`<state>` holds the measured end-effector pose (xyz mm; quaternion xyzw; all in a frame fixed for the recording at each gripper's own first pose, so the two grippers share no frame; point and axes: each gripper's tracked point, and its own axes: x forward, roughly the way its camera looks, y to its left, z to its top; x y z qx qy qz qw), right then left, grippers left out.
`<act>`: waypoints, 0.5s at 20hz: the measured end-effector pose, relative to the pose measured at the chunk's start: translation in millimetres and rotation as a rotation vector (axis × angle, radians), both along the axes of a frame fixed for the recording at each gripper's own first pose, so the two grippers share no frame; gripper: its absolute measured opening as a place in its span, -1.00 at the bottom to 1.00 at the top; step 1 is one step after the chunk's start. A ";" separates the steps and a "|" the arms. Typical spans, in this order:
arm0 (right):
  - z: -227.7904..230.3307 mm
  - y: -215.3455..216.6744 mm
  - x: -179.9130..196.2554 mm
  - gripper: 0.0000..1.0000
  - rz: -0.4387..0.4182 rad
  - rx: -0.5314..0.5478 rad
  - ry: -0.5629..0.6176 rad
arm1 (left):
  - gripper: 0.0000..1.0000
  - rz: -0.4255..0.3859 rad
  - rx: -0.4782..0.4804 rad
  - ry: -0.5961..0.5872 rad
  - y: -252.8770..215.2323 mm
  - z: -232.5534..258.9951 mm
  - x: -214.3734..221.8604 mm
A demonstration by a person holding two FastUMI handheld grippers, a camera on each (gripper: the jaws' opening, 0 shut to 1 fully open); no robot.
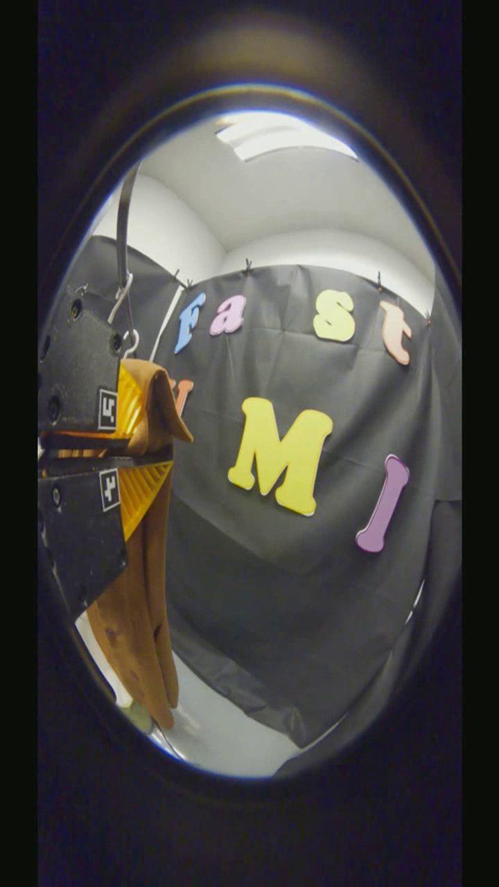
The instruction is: Grasp the clothes on the hanger with both hands and then place them into the laundry hamper below.
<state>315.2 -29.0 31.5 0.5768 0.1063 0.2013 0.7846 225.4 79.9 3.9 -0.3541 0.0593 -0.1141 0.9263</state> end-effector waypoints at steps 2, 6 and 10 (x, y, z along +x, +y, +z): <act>-6.4 -3.8 8.7 -0.85 0.001 0.003 0.019 | -0.97 0.003 -0.026 -0.015 11.5 8.3 -1.9; -6.4 1.4 7.0 -0.86 0.033 0.038 0.004 | -0.97 0.022 -0.005 0.016 17.8 -13.0 -0.8; -21.6 -12.9 13.5 -0.86 0.011 0.054 0.031 | -0.97 0.008 -0.091 0.071 14.1 -44.2 7.7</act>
